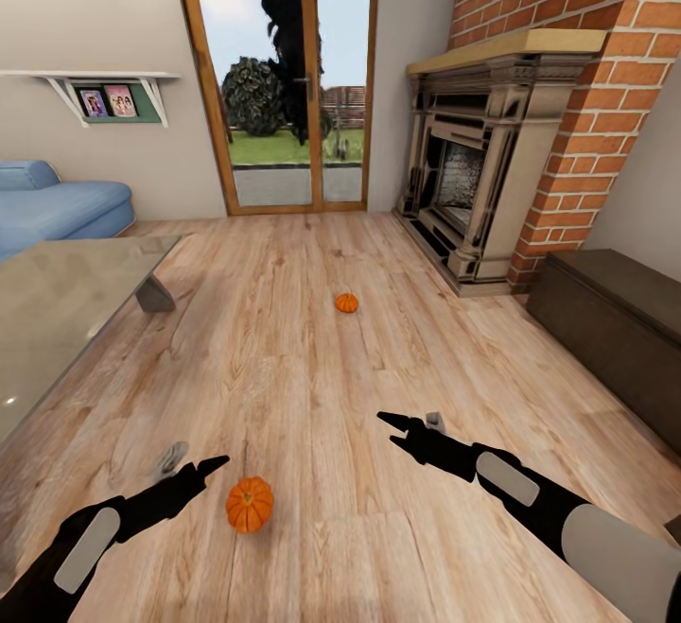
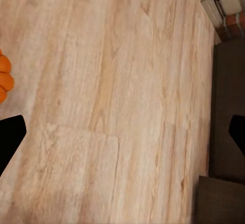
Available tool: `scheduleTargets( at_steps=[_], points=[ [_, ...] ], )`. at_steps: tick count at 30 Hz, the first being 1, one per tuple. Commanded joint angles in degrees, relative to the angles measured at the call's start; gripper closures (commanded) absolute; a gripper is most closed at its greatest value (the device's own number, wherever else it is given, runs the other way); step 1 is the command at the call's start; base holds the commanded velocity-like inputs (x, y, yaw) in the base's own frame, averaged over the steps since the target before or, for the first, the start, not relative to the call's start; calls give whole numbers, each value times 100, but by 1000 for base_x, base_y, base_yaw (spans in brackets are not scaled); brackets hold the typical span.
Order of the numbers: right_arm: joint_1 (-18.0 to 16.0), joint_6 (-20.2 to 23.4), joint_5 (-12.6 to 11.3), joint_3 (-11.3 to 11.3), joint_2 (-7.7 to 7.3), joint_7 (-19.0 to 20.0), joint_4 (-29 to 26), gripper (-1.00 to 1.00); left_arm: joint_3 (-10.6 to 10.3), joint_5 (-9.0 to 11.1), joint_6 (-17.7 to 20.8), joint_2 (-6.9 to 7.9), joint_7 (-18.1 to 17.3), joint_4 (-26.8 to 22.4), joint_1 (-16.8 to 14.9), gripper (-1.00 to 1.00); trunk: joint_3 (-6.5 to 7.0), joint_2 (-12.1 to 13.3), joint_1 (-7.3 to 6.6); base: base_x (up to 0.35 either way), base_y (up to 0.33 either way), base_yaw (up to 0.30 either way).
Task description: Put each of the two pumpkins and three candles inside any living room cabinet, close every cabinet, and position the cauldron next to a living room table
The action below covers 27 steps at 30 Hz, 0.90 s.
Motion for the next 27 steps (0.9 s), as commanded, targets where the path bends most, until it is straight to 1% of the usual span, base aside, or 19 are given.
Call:
scheduleTargets(
  at_steps=[1, 5, 10, 15, 26, 27],
  points=[
    [-9, 12, -63, 36, -3, 16, 2, -100, 18, 21, 45, -2, -7, 18, -3, -100, -5, -2, -1, 30, 7, 0],
    [-9, 18, -72, 32, -12, 40, -1, -100, 40, 22, 44, 25, -9, 52, -3, -100, -5, -2, -1, 165, 98, 0],
    [-9, 41, -76, 27, -16, 311, 10, -100, 53, 19, 45, 39, -10, 60, -3, -100, -5, -2, -1, 251, 162, 0],
    [-9, 47, -77, 27, -12, 379, 33, -100, 53, 22, 45, 43, -12, 55, -3, -100, -5, -2, -1, 238, 152, 0],
    [-9, 41, -77, 26, -8, 366, 65, -100, 56, 75, 61, 44, -24, 46, -3, -100, -5, -2, -1, 24, 15, 0],
    [-9, 41, -77, 26, -8, 363, 66, -100, 55, 79, 62, 43, -24, 48, -3, -100, -23, -42, 21, 0, 0, 0]
  ],
)
